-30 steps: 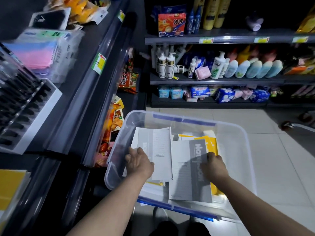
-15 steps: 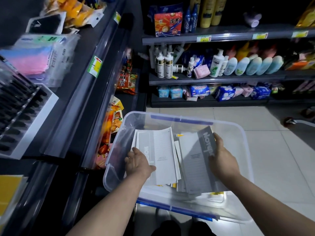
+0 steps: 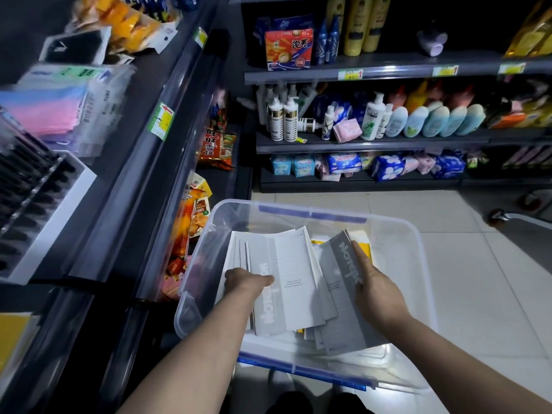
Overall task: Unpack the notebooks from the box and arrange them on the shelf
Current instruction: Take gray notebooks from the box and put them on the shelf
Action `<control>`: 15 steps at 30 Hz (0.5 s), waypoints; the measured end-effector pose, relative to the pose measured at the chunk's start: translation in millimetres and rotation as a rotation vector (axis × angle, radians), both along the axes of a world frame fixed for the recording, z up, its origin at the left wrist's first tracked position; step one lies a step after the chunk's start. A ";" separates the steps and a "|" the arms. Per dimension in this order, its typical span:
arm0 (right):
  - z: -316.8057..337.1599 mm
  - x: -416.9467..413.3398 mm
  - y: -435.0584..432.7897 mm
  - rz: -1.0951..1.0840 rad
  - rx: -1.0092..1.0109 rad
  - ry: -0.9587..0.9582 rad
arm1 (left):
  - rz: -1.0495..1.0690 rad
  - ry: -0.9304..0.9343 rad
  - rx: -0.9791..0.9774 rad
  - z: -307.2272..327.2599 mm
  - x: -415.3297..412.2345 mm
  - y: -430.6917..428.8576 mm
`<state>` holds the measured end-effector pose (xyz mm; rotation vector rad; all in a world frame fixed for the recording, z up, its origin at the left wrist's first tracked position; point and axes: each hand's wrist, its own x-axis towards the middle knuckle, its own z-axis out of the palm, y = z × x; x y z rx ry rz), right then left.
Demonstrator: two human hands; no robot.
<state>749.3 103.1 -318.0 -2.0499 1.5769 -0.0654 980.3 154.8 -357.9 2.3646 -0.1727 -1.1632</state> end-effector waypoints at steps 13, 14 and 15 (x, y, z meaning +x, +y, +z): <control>-3.9 4.0 10.2 0.000 -0.041 0.149 | -0.338 -0.223 0.114 9.1 -7.1 13.3; -4.1 4.1 11.2 0.001 -0.037 0.159 | -0.321 -0.227 0.131 8.2 -10.8 13.0; -4.1 4.2 11.2 0.006 -0.039 0.170 | -0.286 -0.220 0.136 8.5 -12.6 12.5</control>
